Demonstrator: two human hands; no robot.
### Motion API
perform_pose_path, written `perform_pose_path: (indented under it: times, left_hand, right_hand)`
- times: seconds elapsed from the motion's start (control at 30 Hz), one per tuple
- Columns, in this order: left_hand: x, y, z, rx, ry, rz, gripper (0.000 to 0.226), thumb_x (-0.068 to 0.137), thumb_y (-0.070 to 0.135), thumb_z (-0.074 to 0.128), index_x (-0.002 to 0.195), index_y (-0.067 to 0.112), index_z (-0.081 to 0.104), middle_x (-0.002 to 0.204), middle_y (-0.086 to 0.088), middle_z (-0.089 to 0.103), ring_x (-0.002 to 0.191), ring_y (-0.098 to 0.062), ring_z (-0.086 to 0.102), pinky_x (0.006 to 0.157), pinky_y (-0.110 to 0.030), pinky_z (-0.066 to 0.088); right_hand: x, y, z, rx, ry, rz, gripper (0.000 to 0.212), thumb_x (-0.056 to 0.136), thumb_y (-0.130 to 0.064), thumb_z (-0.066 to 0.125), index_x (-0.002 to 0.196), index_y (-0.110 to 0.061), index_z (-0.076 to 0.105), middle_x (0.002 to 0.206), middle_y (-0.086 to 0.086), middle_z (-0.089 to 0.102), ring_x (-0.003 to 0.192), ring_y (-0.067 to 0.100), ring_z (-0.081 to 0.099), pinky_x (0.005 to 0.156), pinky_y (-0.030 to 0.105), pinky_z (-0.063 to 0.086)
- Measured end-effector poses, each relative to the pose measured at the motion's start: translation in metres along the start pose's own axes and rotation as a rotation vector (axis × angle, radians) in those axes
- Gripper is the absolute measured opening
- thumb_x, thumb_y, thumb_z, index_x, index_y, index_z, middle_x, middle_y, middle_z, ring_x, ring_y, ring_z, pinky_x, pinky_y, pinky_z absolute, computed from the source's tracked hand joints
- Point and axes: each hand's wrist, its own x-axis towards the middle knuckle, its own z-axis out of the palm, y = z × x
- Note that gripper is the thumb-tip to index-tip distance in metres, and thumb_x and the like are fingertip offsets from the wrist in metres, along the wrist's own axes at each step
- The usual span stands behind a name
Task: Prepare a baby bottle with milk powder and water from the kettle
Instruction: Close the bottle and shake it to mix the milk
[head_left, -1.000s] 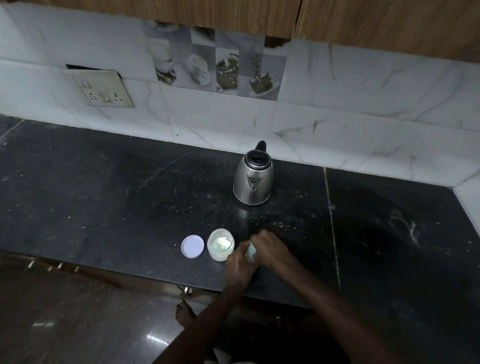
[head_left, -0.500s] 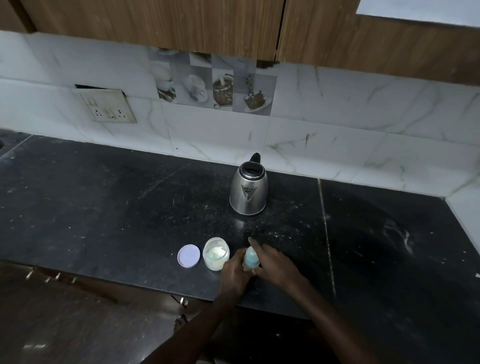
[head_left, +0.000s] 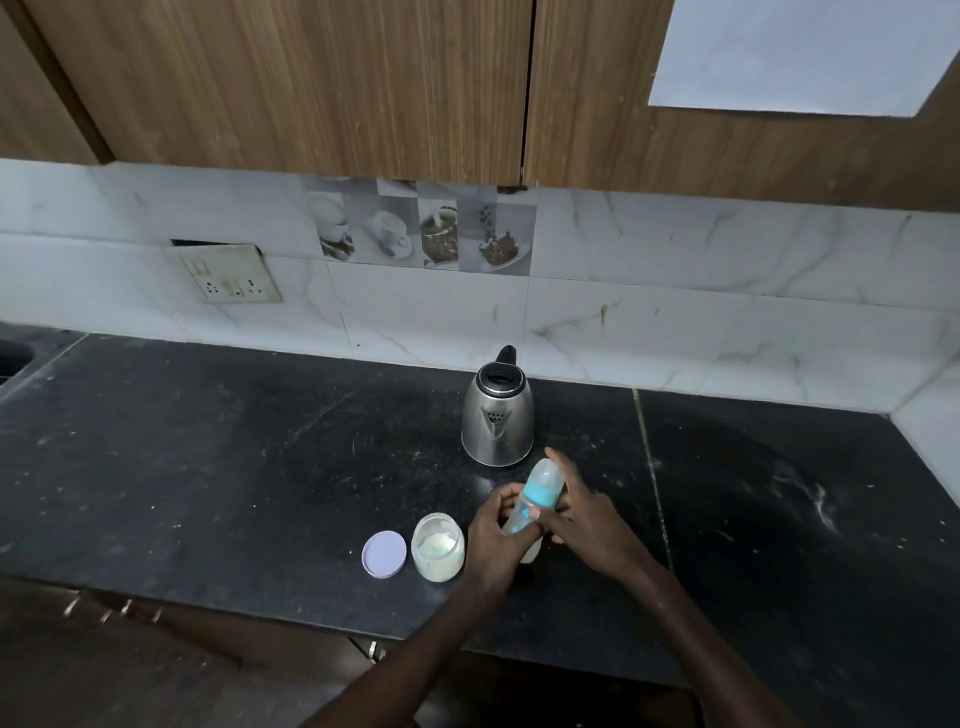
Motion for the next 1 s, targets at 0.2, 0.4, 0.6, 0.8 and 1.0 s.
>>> perform_pose_path:
  times: [0.2, 0.4, 0.6, 0.8, 1.0]
  left_hand:
    - [0.001, 0.010, -0.003, -0.279, -0.056, -0.141, 0.053, 0.072, 0.023, 0.086, 0.122, 0.018, 0.070, 0.119, -0.009, 0.076, 0.111, -0.026, 0.070, 0.092, -0.036, 0.058]
    - [0.016, 0.026, -0.018, -0.405, -0.140, -0.214, 0.064, 0.062, 0.010, 0.075, 0.126, 0.003, 0.066, 0.117, -0.021, 0.073, 0.106, -0.031, 0.067, 0.089, -0.040, 0.054]
    - [0.021, 0.055, -0.032, -0.479, -0.251, -0.284, 0.047, 0.082, 0.010, 0.051, 0.123, -0.002, 0.071, 0.115, -0.025, 0.074, 0.099, -0.031, 0.072, 0.087, -0.039, 0.056]
    - [0.019, 0.067, -0.033, -0.545, -0.262, -0.332, 0.045, 0.105, 0.027, 0.044, 0.095, 0.007, 0.083, 0.098, -0.016, 0.079, 0.089, -0.024, 0.074, 0.087, -0.039, 0.053]
    - [0.023, 0.064, -0.038, -0.623, -0.152, -0.423, 0.051, 0.102, 0.042, 0.056, 0.120, -0.003, 0.074, 0.124, -0.025, 0.073, 0.120, -0.039, 0.068, 0.112, -0.054, 0.048]
  right_hand:
    - [-0.002, -0.009, 0.016, -0.046, 0.098, -0.017, 0.081, 0.093, -0.057, 0.066, 0.154, -0.057, 0.012, 0.104, -0.003, 0.075, 0.083, 0.007, 0.074, 0.084, 0.041, 0.061]
    - [0.006, -0.020, 0.011, -0.022, 0.070, -0.027, 0.093, 0.092, -0.051, 0.072, 0.155, -0.063, 0.004, 0.109, 0.000, 0.078, 0.087, 0.010, 0.076, 0.082, 0.041, 0.064]
    - [0.002, -0.037, 0.009, 0.102, 0.131, -0.004, 0.105, 0.084, -0.050, 0.081, 0.156, -0.061, 0.006, 0.111, -0.002, 0.075, 0.087, 0.011, 0.076, 0.068, 0.038, 0.066]
    - [-0.006, -0.038, 0.023, 0.067, 0.276, 0.021, 0.103, 0.079, -0.057, 0.080, 0.154, -0.059, 0.009, 0.117, -0.006, 0.073, 0.087, 0.012, 0.075, 0.075, 0.049, 0.064]
    - [-0.010, -0.046, 0.023, 0.089, 0.315, 0.045, 0.096, 0.078, -0.056, 0.080, 0.150, -0.059, 0.017, 0.110, -0.010, 0.073, 0.087, 0.010, 0.074, 0.075, 0.046, 0.064]
